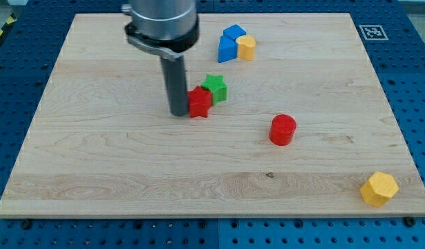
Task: Slide the red star closer to the red circle
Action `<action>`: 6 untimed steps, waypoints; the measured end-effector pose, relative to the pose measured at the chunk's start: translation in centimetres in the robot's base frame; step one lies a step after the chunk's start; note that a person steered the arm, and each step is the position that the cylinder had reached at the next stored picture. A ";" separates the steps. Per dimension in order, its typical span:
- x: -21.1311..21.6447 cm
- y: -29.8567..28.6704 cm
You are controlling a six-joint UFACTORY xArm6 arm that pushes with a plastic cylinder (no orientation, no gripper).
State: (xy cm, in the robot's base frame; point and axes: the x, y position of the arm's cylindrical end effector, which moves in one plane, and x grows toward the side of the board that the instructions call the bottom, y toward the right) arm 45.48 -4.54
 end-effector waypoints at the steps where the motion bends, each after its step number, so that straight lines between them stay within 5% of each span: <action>1: 0.0 2.9; 6: -2.6 3.9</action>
State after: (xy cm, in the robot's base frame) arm 42.85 -0.61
